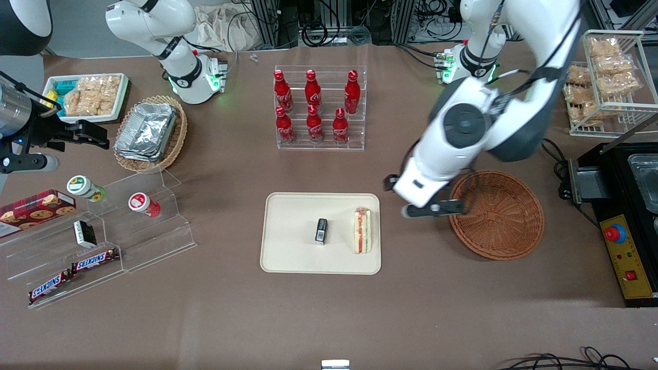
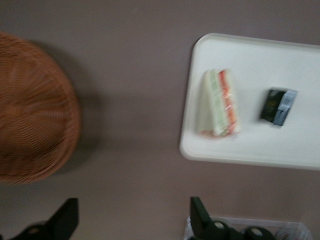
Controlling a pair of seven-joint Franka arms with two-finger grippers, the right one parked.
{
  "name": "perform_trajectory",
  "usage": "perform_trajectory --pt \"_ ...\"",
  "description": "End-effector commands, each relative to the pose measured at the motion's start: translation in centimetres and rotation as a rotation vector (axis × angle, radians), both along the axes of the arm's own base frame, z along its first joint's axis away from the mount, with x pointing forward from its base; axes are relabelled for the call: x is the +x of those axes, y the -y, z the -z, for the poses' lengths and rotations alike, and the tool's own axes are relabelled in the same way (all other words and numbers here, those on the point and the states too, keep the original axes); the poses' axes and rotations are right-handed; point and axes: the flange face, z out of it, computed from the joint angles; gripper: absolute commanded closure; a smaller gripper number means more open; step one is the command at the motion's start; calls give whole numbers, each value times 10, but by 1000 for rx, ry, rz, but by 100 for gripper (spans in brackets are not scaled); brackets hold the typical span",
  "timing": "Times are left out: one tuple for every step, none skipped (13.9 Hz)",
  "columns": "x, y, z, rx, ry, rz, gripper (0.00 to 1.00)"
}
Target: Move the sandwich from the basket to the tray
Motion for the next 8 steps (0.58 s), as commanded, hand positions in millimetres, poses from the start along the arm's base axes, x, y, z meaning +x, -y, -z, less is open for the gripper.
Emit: perform_trajectory --pt "-13 -63 -45 31 -68 109 0" --pt "-15 -87 -56 45 -82 137 0" --pt "-19 -114 -71 61 -82 132 0" --pt "-27 -129 -88 54 -76 134 0" --pt "-35 -150 -103 47 -65 129 0" --pt "-46 -165 -115 48 -48 132 0" --pt "-61 -175 -125 50 -38 130 0" --pt "-77 -186 -130 49 -30 121 0"
